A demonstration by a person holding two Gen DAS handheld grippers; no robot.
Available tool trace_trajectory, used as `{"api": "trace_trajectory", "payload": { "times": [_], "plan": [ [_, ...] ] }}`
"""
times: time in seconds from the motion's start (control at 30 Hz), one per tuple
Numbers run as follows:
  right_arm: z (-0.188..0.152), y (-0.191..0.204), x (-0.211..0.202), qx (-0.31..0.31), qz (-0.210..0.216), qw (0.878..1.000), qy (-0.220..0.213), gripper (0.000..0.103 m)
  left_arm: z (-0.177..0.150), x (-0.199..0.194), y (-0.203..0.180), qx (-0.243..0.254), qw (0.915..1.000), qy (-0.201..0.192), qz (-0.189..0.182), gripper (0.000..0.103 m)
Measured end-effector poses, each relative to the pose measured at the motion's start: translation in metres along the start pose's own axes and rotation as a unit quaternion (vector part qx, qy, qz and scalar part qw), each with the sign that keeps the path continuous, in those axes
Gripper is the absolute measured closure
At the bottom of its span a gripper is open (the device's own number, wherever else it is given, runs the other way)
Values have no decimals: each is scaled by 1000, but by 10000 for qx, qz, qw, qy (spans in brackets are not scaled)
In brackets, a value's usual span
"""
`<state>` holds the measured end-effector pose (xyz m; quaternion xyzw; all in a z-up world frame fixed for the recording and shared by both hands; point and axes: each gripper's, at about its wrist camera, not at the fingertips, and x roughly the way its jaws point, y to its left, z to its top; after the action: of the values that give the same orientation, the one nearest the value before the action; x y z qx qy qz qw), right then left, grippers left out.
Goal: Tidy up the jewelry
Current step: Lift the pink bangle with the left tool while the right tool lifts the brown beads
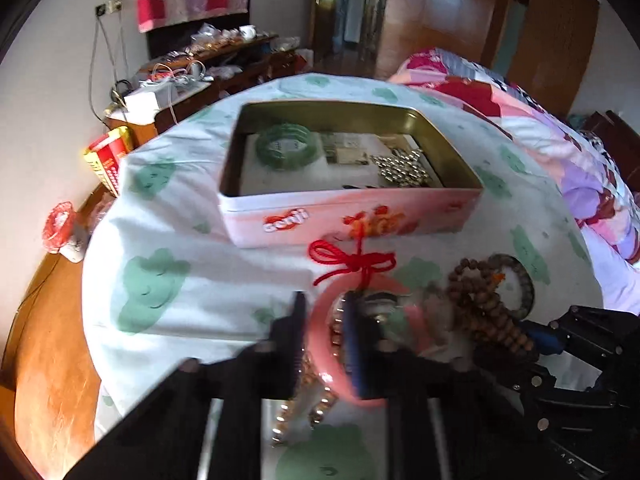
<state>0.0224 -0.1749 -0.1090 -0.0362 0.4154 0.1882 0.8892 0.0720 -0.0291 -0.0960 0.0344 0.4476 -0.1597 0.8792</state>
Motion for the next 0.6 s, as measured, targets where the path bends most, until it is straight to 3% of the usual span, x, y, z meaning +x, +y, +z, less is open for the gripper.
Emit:
{"api": "trace_trajectory", "payload": {
  "times": [0.2, 0.3, 0.37, 0.5, 0.6],
  "plan": [
    [4, -1, -13, 33, 18, 9996, -268, 79, 3, -32, -3, 0, 9990, -424, -102, 94],
    [8, -4, -19, 84, -2, 9993, -371, 79, 8, -53, -4, -22, 9974, -689, -186, 103],
    [10, -7, -23, 123, -33, 9990, -436, 79, 12, -65, -5, 6, 9961, -860, -196, 103],
    [12, -11, -28, 182, -50, 9985, -520, 79, 13, -65, -3, 29, 9965, -814, -204, 103],
    [13, -12, -29, 186, -42, 9984, -523, 79, 10, -51, 0, 104, 9984, -520, -207, 103]
  ]
}}
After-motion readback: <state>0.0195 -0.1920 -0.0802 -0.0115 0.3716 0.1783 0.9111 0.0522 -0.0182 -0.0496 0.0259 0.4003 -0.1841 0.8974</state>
